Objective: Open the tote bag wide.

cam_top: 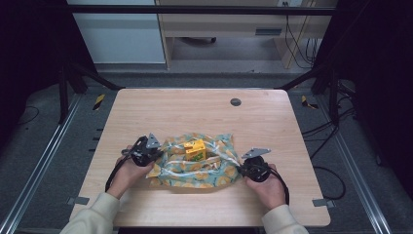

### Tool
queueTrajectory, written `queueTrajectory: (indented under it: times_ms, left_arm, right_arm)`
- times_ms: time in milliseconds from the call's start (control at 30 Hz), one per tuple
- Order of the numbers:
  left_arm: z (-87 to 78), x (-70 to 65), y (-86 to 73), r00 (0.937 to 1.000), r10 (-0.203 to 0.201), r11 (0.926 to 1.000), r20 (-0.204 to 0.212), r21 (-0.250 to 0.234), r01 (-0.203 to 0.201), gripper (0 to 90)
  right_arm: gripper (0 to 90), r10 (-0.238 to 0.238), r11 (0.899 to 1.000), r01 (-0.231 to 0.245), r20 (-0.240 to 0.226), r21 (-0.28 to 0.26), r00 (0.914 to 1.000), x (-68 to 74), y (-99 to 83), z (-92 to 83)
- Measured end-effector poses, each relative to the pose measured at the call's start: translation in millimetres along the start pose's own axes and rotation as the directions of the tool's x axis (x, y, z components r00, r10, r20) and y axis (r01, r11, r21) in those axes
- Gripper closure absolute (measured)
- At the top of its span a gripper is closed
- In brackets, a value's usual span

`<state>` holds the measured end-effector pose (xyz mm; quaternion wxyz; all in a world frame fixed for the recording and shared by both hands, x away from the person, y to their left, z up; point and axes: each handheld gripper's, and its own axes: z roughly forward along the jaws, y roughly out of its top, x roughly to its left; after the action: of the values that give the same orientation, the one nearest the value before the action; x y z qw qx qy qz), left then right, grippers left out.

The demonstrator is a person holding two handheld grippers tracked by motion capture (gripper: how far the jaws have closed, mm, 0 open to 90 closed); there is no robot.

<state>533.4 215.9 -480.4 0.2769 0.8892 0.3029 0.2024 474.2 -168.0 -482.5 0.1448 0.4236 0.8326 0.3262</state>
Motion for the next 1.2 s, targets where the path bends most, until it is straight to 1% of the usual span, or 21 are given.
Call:
queueTrajectory:
  times_ms: [67, 167, 233, 267, 333, 367, 400, 433, 467, 533, 567, 633, 667, 733, 800, 933, 967, 1000, 1033, 1133, 1200]
  left_arm:
    - [0.0, -0.1, -1.0, 1.0, 0.001, 1.0, -0.005, -0.004, -0.001, 87.7]
    - [-4.2, 1.1, -2.8, 0.9999, -0.008, 0.9998, -0.014, -0.017, 0.008, 82.1]
    - [-8.5, 2.0, -3.7, 0.9997, -0.015, 0.9991, -0.021, -0.039, 0.014, 74.4]
    - [-13.4, 2.4, -3.5, 0.999, -0.026, 0.998, -0.035, -0.059, 0.024, 70.1]
    - [-24.0, 4.2, -2.2, 0.9983, -0.022, 0.995, -0.053, -0.099, 0.017, 58.8]
    - [-27.2, 3.9, -1.3, 0.9975, -0.038, 0.9913, -0.059, -0.128, 0.03, 55.6]
    - [-33.3, 4.6, 0.5, 0.9964, -0.055, 0.9859, -0.064, -0.162, 0.044, 51.2]
    - [-37.2, 5.4, 1.8, 0.9962, -0.058, 0.984, -0.066, -0.172, 0.046, 46.1]
    - [-42.2, 5.6, 3.6, 0.9949, -0.076, 0.9771, -0.066, -0.204, 0.061, 42.5]
    - [-50.1, 6.6, 5.6, 0.9935, -0.092, 0.9685, -0.067, -0.238, 0.074, 37.0]
    - [-53.4, 6.9, 5.8, 0.9926, -0.101, 0.9657, -0.068, -0.247, 0.081, 33.9]
    - [-59.9, 7.8, 5.1, 0.9916, -0.107, 0.9643, -0.072, -0.25, 0.086, 28.5]
    - [-63.1, 8.5, 3.4, 0.9901, -0.118, 0.9618, -0.077, -0.257, 0.094, 26.6]
    - [-67.6, 10.9, -0.1, 0.9887, -0.124, 0.9639, -0.084, -0.247, 0.1, 22.7]
    - [-70.6, 13.7, -4.7, 0.987, -0.137, 0.9626, -0.084, -0.246, 0.113, 19.7]
    - [-75.4, 24.7, -17.6, 0.979, -0.183, 0.9589, -0.09, -0.236, 0.158, 15.8]
    - [-76.3, 28.2, -21.7, 0.9765, -0.194, 0.9578, -0.094, -0.233, 0.168, 14.8]
    - [-76.3, 28.2, -21.7, 0.9765, -0.194, 0.9578, -0.094, -0.233, 0.168, 14.1]
    - [-77.6, 33.3, -28.0, 0.9727, -0.208, 0.9561, -0.103, -0.231, 0.18, 13.6]
    - [-78.1, 41.3, -40.1, 0.9653, -0.235, 0.953, -0.114, -0.223, 0.205, 11.2]
    - [-76.2, 46.0, -50.8, 0.9615, -0.25, 0.9544, -0.115, -0.197, 0.224, 9.4]
  right_arm:
    - [84.6, -0.003, 1.0, 0.003, 0.002, -0.005, 1.0, -0.1, -0.8, 0.3]
    - [77.6, -0.004, 1.0, 0.005, 0.008, -0.023, 1.0, 0.9, -1.9, -1.7]
    - [65.3, -0.003, 0.999, 0.004, 0.031, -0.039, 0.9995, 1.3, -1.5, -4.3]
    - [61.0, 0.005, 0.999, -0.003, 0.036, -0.046, 0.9993, 2.1, -1.2, -5.6]
    - [46.5, 0.009, 0.997, -0.004, 0.057, -0.075, 0.9983, 4.7, 0.5, -11.6]
    - [41.4, 0.006, 0.996, 0.0, 0.068, -0.091, 0.9977, 5.8, 1.6, -15.2]
    - [37.4, 0.006, 0.994, 0.001, 0.071, -0.105, 0.9974, 7.0, 2.3, -18.1]
    - [32.8, 0.005, 0.991, 0.005, 0.077, -0.132, 0.997, 8.8, 3.5, -23.0]
    - [27.6, 0.008, 0.99, 0.004, 0.079, -0.144, 0.9968, 9.8, 4.5, -25.9]
    - [21.4, 0.016, 0.983, 0.0, 0.085, -0.184, 0.9963, 11.0, 7.5, -35.4]
    - [18.7, 0.019, 0.978, 0.001, 0.092, -0.21, 0.9956, 11.1, 8.5, -39.6]
    - [15.0, 0.034, 0.971, -0.012, 0.091, -0.239, 0.9953, 9.7, 10.8, -48.3]
    - [13.9, 0.039, 0.966, -0.013, 0.097, -0.258, 0.9945, 8.3, 11.2, -52.1]
    - [12.7, 0.055, 0.961, -0.022, 0.113, -0.277, 0.9921, 4.5, 11.2, -57.9]
    - [11.6, 0.077, 0.956, -0.038, 0.127, -0.289, 0.9889, -1.1, 9.4, -61.4]
    - [9.6, 0.123, 0.956, -0.076, 0.152, -0.284, 0.9807, -14.6, 3.9, -63.7]
    - [9.4, 0.141, 0.954, -0.092, 0.16, -0.284, 0.977, -18.8, 1.7, -64.1]
    - [8.5, 0.153, 0.954, -0.102, 0.167, -0.282, 0.9739, -23.3, -0.5, -64.6]
    - [7.8, 0.167, 0.954, -0.115, 0.171, -0.278, 0.971, -26.2, -2.2, -64.9]
    - [6.5, 0.193, 0.952, -0.139, 0.179, -0.273, 0.9649, -33.5, -8.0, -64.8]
    - [6.1, 0.207, 0.952, -0.155, 0.182, -0.265, 0.9612, -38.7, -13.2, -62.1]
